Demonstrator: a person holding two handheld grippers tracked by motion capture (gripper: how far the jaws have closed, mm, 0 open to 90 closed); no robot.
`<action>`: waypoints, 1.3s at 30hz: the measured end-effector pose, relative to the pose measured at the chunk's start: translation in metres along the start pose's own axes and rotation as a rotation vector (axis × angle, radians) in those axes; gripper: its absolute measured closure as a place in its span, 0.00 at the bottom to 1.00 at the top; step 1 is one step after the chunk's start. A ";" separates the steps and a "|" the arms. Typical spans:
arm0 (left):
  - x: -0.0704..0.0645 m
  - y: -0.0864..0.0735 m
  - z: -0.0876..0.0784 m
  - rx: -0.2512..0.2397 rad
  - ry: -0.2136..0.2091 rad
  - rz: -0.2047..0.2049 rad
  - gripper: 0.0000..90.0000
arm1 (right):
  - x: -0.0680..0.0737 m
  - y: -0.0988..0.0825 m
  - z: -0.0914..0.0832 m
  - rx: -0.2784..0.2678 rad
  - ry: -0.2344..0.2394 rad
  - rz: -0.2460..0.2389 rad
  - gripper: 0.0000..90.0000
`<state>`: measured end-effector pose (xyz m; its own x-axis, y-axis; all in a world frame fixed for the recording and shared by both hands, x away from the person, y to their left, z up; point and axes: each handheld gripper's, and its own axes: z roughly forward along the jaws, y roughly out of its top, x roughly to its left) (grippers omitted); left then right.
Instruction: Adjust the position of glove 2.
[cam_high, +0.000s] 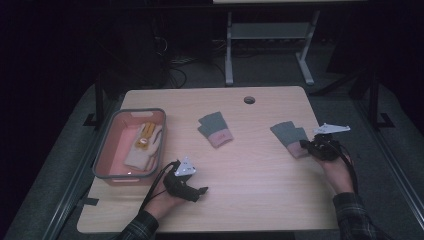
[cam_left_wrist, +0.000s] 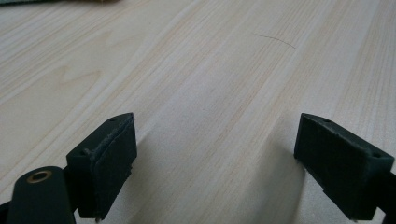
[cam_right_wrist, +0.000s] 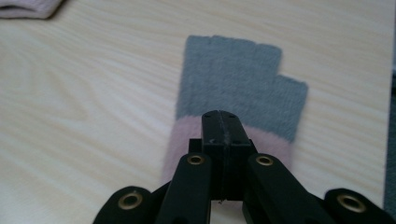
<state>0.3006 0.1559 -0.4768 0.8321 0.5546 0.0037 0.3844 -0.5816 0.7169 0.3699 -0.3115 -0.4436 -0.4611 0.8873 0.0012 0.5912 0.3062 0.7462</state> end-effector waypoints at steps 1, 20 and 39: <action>0.000 0.000 0.000 -0.001 0.000 -0.001 0.14 | -0.002 0.000 0.003 0.000 -0.008 0.002 1.00; 0.000 0.000 0.000 0.001 0.002 -0.006 0.14 | 0.008 -0.004 0.019 0.104 0.063 -0.038 1.00; 0.000 0.000 0.001 -0.005 0.003 -0.008 0.14 | 0.066 -0.003 0.015 0.147 0.247 -0.143 1.00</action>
<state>0.3010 0.1558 -0.4773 0.8278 0.5610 0.0000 0.3890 -0.5739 0.7206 0.3474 -0.2484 -0.4553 -0.6823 0.7268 0.0785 0.5898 0.4838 0.6466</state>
